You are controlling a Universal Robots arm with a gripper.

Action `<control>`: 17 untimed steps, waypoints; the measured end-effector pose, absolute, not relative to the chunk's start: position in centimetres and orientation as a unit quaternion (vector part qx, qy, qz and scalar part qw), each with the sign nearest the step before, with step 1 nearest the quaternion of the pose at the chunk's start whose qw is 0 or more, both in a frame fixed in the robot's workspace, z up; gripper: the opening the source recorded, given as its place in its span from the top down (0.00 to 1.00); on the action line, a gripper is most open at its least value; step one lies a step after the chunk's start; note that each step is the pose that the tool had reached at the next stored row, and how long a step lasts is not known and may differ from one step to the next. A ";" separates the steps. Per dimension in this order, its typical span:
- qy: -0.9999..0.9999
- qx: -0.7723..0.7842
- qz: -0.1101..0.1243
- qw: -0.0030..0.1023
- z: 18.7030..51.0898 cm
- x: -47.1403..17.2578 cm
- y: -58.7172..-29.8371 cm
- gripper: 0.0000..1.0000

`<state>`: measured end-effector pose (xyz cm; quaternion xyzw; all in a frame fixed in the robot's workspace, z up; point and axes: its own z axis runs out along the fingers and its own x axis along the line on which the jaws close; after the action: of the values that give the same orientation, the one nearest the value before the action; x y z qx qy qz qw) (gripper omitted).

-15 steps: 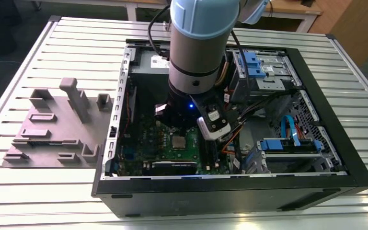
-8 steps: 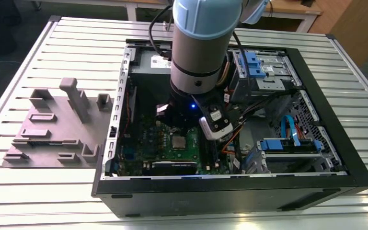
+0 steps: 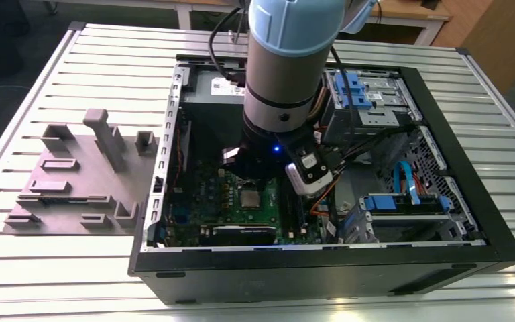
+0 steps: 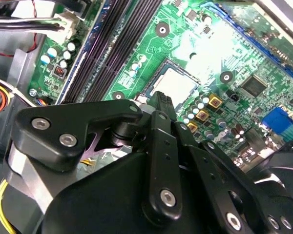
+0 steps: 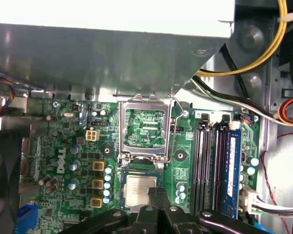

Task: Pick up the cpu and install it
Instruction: 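Close the cpu cover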

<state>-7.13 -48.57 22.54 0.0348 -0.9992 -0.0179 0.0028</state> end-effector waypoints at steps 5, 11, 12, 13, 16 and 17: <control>-0.998 0.063 -0.019 0.003 22.5 -7.0 -48.6 0.90; -0.994 0.110 -0.018 0.004 22.5 -7.0 -48.6 0.90; -0.993 0.119 -0.018 0.004 22.5 -7.0 -48.6 0.90; -0.992 0.127 -0.018 0.004 22.5 -7.0 -48.6 0.90; -0.988 0.153 -0.018 0.005 22.5 -7.0 -48.6 0.90; -0.987 0.161 -0.018 0.005 22.5 -7.0 -48.6 0.90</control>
<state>-7.02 -48.57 22.47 0.1614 -0.9867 -0.0183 0.0051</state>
